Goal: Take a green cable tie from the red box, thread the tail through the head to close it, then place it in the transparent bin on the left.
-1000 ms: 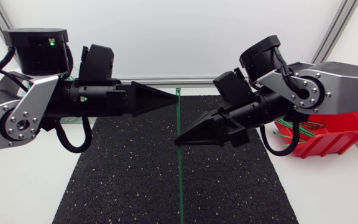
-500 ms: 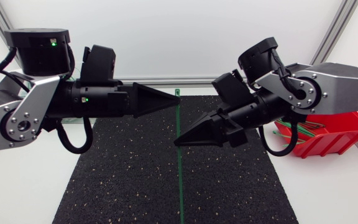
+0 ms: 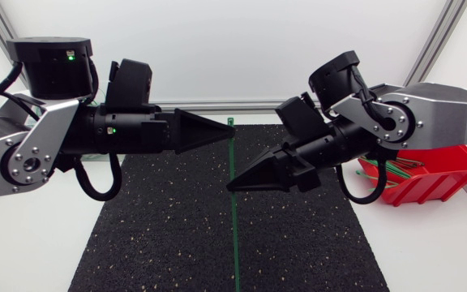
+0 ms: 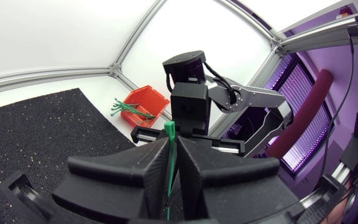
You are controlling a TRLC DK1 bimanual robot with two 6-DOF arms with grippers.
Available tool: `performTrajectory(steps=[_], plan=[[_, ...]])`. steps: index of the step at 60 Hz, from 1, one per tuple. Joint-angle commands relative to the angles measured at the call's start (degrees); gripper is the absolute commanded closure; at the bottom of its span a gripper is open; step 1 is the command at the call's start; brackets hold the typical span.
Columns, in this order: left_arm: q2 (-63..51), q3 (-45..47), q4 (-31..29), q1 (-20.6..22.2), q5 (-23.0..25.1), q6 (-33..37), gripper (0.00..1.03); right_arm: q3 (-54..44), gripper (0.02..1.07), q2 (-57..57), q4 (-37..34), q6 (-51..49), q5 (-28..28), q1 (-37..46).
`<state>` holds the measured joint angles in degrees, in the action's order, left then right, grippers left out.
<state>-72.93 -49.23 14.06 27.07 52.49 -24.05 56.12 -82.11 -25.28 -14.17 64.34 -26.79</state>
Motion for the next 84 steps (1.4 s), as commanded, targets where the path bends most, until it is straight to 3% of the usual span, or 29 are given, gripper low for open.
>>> performTrajectory(steps=[1, 29, 50, 68, 77, 84], plan=[[-1.17, -1.48, 1.05, 0.26, 0.68, -1.26, 0.96, -0.83, 1.02, -0.86, 0.14, -0.15, 0.26, 0.24], [-0.81, -0.95, 1.14, 0.88, -0.28, -1.96, 1.00, -1.36, 1.01, -0.25, 0.14, -0.15, 0.09, 0.24], [0.33, -0.25, -0.88, -0.53, 0.95, -2.58, 1.00, -3.47, 1.00, 3.71, 0.49, -0.24, -6.15, -1.43], [-1.43, -2.89, -5.80, -1.85, 2.53, -3.10, 1.00, -5.58, 0.73, 10.74, 0.49, -0.42, -16.44, -2.31], [-3.28, -5.08, -8.44, -3.52, 4.46, -4.95, 1.00, -5.23, 0.50, 12.50, -3.81, -1.12, -18.98, -2.22], [-5.30, -6.58, -10.64, -4.13, 6.05, -5.83, 1.00, -5.23, 0.46, 12.67, -6.28, -3.23, -19.34, -0.90]])
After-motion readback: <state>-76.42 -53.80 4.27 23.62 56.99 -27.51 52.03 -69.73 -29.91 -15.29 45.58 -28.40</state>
